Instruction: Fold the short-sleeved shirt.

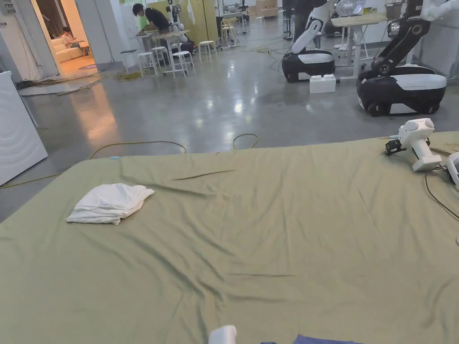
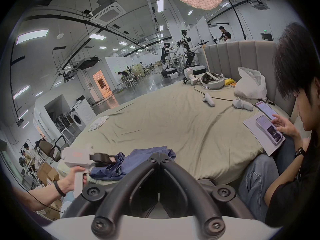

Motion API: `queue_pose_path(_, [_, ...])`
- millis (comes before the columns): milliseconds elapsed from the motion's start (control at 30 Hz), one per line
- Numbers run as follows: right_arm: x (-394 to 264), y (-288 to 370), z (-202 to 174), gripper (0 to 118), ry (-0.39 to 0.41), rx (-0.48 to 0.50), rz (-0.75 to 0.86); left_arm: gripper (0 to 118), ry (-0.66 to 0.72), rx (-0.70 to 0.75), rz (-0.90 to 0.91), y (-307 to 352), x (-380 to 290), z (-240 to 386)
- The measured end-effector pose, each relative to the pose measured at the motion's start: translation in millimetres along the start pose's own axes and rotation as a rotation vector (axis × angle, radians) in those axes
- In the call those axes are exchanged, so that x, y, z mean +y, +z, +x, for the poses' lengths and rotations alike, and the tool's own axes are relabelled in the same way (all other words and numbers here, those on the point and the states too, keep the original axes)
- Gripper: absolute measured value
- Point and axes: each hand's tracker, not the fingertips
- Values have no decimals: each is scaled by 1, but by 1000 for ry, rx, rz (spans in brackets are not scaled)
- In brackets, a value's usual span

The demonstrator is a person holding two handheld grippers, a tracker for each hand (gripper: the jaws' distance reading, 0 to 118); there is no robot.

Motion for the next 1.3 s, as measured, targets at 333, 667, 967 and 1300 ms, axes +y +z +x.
queue_pose_path(333, [0,-8,-9,0,40,10,-18,96,-66,-16,185,91,-4,-21])
queue_pose_path(667, [-1,-14,-19,0,62,6,-52,95,301,-52,230,118,-7,-151])
queue_pose_path(967, [2,7,-8,0,49,-29,-28,54,371,-114,146,87,4,-165])
queue_pose_path(1300, [-1,14,-8,0,54,-45,-18,24,490,-224,278,106,-18,-161])
